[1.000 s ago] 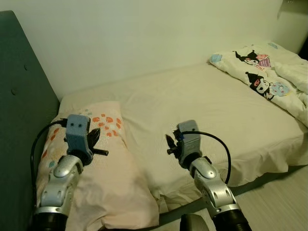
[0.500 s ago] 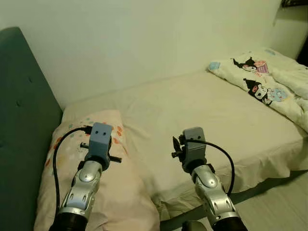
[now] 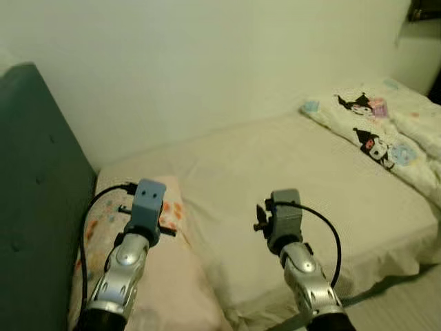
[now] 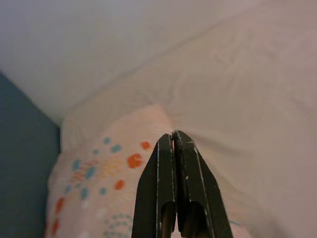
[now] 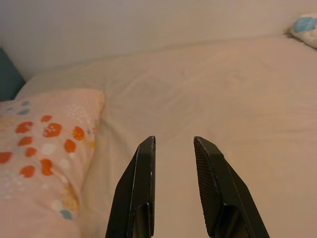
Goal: Clean up the room
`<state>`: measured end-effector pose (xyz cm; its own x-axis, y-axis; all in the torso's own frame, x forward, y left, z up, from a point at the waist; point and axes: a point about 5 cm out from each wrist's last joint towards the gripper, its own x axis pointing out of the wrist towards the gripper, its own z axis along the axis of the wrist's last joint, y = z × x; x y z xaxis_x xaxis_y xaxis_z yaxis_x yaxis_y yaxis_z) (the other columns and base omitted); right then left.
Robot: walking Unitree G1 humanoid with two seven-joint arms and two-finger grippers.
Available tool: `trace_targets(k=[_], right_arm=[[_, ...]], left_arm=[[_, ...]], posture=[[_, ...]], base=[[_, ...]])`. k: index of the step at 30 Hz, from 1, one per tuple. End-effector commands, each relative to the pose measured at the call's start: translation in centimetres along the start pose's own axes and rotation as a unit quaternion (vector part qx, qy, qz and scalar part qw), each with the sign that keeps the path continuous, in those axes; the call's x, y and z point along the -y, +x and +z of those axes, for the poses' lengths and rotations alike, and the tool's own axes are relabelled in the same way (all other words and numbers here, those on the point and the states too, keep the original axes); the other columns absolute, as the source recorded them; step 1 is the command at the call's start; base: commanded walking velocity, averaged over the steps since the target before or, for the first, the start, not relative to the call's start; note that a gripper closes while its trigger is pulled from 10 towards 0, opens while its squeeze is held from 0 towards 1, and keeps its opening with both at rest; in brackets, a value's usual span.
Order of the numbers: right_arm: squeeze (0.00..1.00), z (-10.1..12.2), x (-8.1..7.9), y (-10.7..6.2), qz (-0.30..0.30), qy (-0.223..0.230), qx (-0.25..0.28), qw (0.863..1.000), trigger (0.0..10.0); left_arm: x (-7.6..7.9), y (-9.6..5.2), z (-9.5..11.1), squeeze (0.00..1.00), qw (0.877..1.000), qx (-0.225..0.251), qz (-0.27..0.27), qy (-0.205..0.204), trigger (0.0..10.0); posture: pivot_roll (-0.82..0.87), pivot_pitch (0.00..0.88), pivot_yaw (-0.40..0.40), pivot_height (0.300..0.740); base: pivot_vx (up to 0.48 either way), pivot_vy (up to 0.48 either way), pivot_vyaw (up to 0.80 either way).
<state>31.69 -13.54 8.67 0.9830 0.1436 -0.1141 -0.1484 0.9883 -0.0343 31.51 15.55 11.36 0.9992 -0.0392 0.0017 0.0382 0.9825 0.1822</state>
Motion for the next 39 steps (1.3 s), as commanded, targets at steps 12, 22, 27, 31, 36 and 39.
trace_targets(k=[12, 22, 27, 31, 36, 39], right_arm=[[0.00, -0.1, -0.4, 0.6, 0.057, -0.040, -0.019, 0.997, 10.0], [0.00, 0.6, -0.4, 1.2, 0.061, -0.043, -0.001, 0.997, 10.0], [0.00, 0.4, -0.3, 1.0, 0.050, -0.040, 0.000, 0.998, 10.0], [0.00, 0.1, -0.2, 0.8, 0.038, -0.037, 0.000, 0.999, 10.0], [0.00, -0.3, -0.1, 0.7, 0.029, -0.024, -0.013, 0.999, 10.0], [0.00, -0.7, 0.0, 0.5, 0.023, -0.019, -0.021, 0.999, 10.0]], left_arm=[[-1.1, -2.3, -1.6, 0.00, 0.999, -0.016, 0.051, -0.001, 10.0], [-1.2, -2.6, -1.2, 0.00, 0.997, 0.002, 0.074, -0.009, 10.0], [-0.7, -2.2, -0.6, 0.00, 0.999, 0.016, 0.051, -0.007, 10.0], [-0.3, -2.1, -0.5, 0.00, 1.000, 0.017, 0.024, -0.005, 10.0], [-0.3, -2.1, -0.6, 0.00, 1.000, 0.013, 0.024, -0.008, 10.0], [0.0, -2.2, -0.9, 0.00, 1.000, 0.005, 0.017, -0.006, 10.0]], posture=[[-0.01, 0.063, -0.094, 0.740], [0.00, 0.056, -0.103, 0.740], [0.00, 0.055, -0.085, 0.740], [0.00, 0.054, -0.064, 0.740], [-0.01, 0.053, -0.031, 0.740], [-0.02, 0.049, -0.015, 0.740]], base=[[0.000, 0.000, 0.00], [0.000, 0.000, 0.00], [0.000, 0.000, 0.00], [0.000, 0.000, 0.00], [0.000, 0.000, -0.32], [0.000, 0.000, -0.80]])
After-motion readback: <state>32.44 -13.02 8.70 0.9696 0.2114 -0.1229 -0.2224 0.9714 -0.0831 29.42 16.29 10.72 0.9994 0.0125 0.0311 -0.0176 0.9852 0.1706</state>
